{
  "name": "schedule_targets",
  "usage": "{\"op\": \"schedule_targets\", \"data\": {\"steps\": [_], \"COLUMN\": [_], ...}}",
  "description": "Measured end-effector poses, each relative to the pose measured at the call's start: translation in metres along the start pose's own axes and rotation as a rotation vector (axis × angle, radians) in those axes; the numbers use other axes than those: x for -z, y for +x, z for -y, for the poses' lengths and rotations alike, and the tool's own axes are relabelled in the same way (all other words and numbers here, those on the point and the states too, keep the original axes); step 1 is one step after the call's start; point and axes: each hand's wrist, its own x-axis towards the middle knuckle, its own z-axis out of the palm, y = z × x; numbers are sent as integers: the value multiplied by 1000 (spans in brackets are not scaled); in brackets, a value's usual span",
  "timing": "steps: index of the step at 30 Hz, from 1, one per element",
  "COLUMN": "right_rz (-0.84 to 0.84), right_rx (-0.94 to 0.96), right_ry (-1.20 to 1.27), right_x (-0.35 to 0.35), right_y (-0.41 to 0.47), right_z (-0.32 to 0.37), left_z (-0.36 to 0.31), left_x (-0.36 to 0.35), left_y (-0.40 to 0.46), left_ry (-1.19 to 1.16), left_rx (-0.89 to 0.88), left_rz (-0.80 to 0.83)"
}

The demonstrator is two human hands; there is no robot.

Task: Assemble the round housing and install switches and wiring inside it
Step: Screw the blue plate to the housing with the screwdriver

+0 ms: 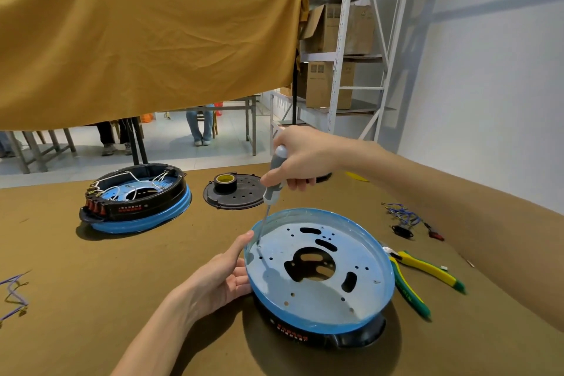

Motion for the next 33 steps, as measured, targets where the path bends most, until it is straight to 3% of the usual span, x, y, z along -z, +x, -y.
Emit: {"op": "schedule_targets", "data": {"steps": [3,5,9,13,19,29,33], "right_rz": [-208,-259,-436,-650,-440,-353,-314], "right_rx": [-104,-222,-467,-562,-606,-658,-647], "right_ry": [455,703,815,435,-177,-135,137], "right_x": [4,-4,-49,-86,-121,-116,-105], "right_y": [-27,-49,-82,-122,-154,-160,-154], "right_z": [-39,-68,-122,-169,-196,-200,-209], "left_z": [2,3,1,-1,4,7,9], "left_x": [-2,-3,-2,-3,-7,-5,-6], "left_y": [0,-1,-5,-7,-3,2,6], "left_ry": [-55,-74,-133,-161,-138,-115,-104], "left_rx": [-16,-23,25,65,-9,-50,-89], "left_rz": [-36,-18,-10,-27,-69,-54,-85]}}
